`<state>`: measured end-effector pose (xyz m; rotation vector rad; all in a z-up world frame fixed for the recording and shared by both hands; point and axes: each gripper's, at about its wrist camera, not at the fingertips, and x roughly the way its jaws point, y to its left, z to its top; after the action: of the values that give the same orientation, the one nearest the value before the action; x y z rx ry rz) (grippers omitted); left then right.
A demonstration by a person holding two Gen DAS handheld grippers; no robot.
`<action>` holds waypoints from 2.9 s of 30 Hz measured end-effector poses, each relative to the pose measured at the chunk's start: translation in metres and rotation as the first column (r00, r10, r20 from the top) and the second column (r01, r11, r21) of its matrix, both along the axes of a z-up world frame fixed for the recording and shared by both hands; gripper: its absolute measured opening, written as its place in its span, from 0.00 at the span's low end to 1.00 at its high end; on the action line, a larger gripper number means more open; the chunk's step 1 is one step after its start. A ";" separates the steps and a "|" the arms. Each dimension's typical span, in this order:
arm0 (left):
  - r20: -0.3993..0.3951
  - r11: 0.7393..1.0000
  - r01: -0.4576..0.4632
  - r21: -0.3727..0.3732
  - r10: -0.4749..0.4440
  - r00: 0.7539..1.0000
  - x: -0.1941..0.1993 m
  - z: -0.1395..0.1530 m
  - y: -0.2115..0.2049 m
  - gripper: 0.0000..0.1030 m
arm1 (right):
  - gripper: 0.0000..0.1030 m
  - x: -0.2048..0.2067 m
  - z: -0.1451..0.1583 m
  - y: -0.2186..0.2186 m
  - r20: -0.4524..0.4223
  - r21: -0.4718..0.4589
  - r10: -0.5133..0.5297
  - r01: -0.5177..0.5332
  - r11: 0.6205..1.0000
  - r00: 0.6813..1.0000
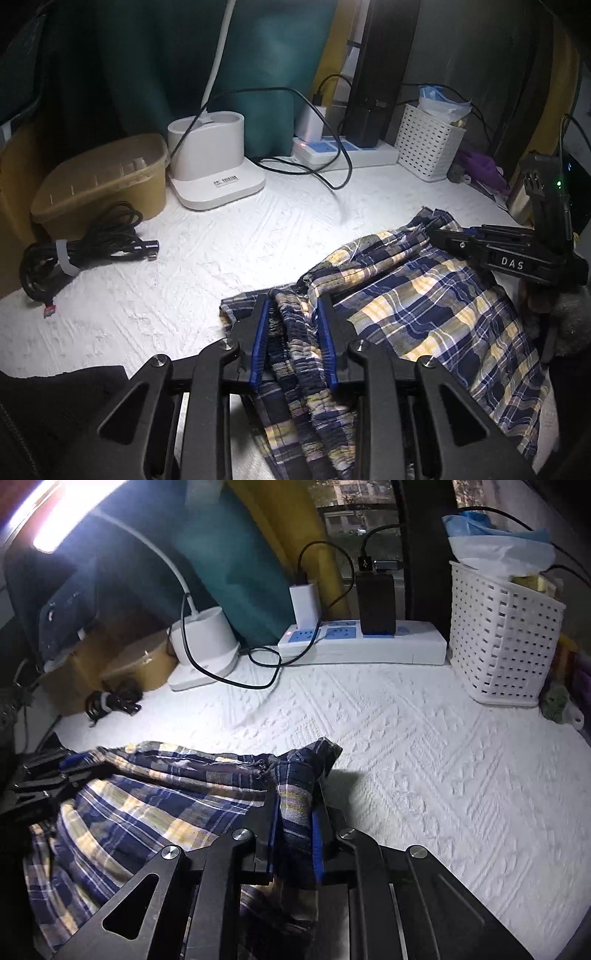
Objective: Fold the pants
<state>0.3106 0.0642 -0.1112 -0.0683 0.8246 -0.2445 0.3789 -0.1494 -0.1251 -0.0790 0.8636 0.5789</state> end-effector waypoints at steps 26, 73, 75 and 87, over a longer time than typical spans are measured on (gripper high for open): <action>-0.059 0.983 -0.185 0.005 0.185 0.981 0.002 -0.002 0.031 0.24 | 0.51 0.005 0.008 -0.014 0.133 -0.169 -0.107 0.129 0.977 0.985; -0.064 0.991 -0.129 -0.039 0.126 0.990 -0.057 0.013 0.004 0.16 | 0.09 -0.050 -0.005 -0.051 -0.003 -0.142 -0.108 0.107 0.984 0.994; -0.062 0.986 -0.160 -0.039 0.157 0.986 -0.063 0.017 0.011 0.26 | 0.09 -0.057 0.001 -0.059 0.006 -0.127 -0.113 0.113 0.985 0.994; -0.055 0.987 -0.114 -0.117 0.108 0.993 -0.108 0.020 -0.001 0.67 | 1.00 -0.114 0.020 -0.055 0.023 -0.063 -0.036 0.038 0.997 0.999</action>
<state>0.2029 0.0636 -0.0911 -0.2330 0.8512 -0.1870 0.2653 -0.2044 -0.1055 -0.1268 0.8606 0.5151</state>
